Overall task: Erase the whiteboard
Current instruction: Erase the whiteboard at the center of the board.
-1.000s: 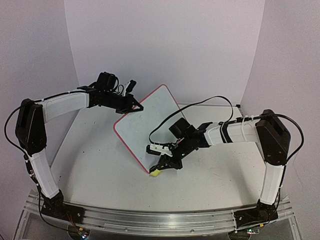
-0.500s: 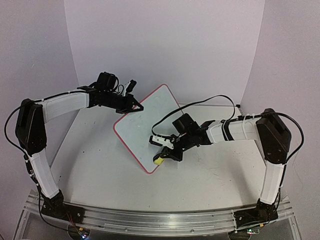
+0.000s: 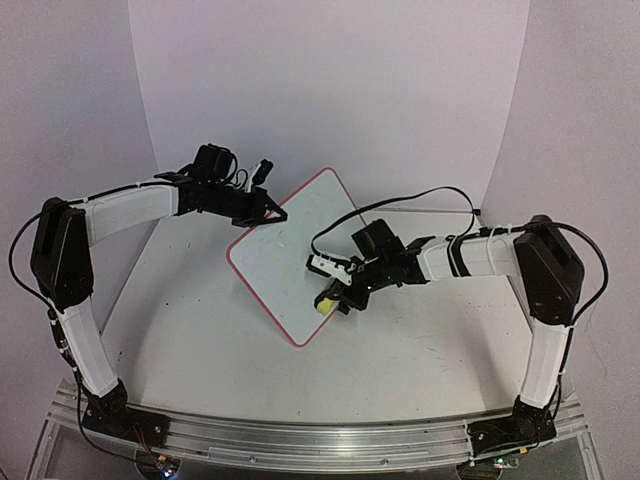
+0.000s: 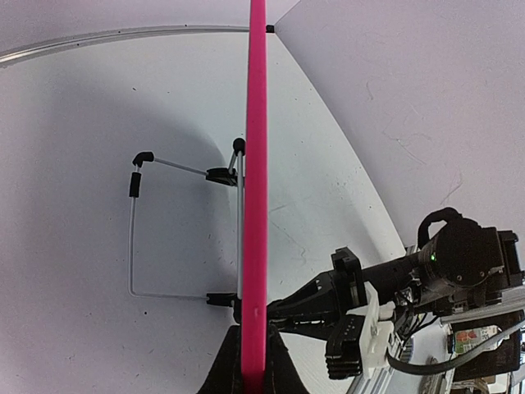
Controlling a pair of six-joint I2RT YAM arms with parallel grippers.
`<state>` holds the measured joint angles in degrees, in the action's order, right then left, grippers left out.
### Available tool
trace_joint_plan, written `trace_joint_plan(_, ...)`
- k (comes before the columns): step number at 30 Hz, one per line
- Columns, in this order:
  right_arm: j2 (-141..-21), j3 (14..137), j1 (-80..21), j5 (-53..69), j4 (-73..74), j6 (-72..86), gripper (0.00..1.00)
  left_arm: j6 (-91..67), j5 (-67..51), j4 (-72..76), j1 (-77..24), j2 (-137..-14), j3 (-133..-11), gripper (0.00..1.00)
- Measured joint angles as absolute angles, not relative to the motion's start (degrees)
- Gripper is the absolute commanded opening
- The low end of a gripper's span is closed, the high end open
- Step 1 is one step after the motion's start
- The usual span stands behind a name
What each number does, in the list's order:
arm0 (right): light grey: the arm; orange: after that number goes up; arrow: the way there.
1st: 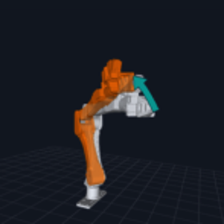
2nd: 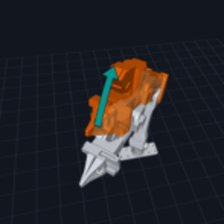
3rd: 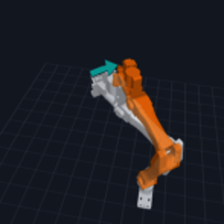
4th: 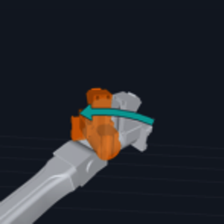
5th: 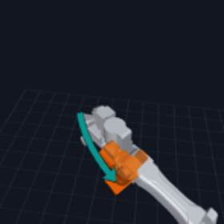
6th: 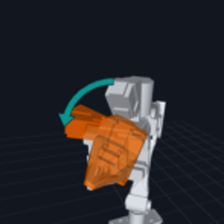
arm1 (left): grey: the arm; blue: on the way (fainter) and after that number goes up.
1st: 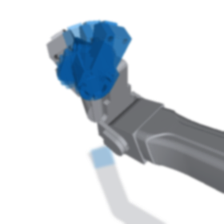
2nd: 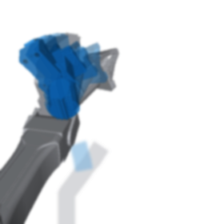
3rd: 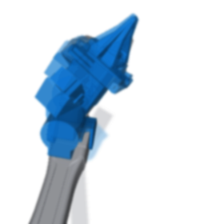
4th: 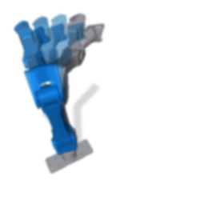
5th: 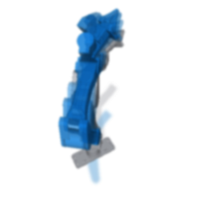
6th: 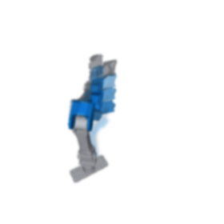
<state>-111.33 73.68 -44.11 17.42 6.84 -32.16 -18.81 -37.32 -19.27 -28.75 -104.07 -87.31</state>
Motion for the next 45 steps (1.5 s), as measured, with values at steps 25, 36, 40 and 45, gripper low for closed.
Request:
trace_joint_plan(25,-116.7,82.9,-31.3,6.1,4.4,-27.3,0.00,-22.8,-34.3,-19.6,-28.7,-104.1,-87.3,0.00)
trace_joint_plan(36,-118.1,83.3,-27.7,-2.6,-0.6,-24.1,0.00,-22.4,-34.6,-19.5,-28.8,-104.2,-87.3,0.00)
trace_joint_plan(40,-115.9,80.9,-27.7,-0.8,-0.8,-23.2,0.00,-22.2,-34.9,-19.5,-28.8,-104.2,-87.3,0.00)
trace_joint_plan(45,-107.6,77.0,-27.6,10.1,2.1,-23.0,0.00,-20.2,-36.3,-19.2,-28.9,-104.2,-87.3,0.00)
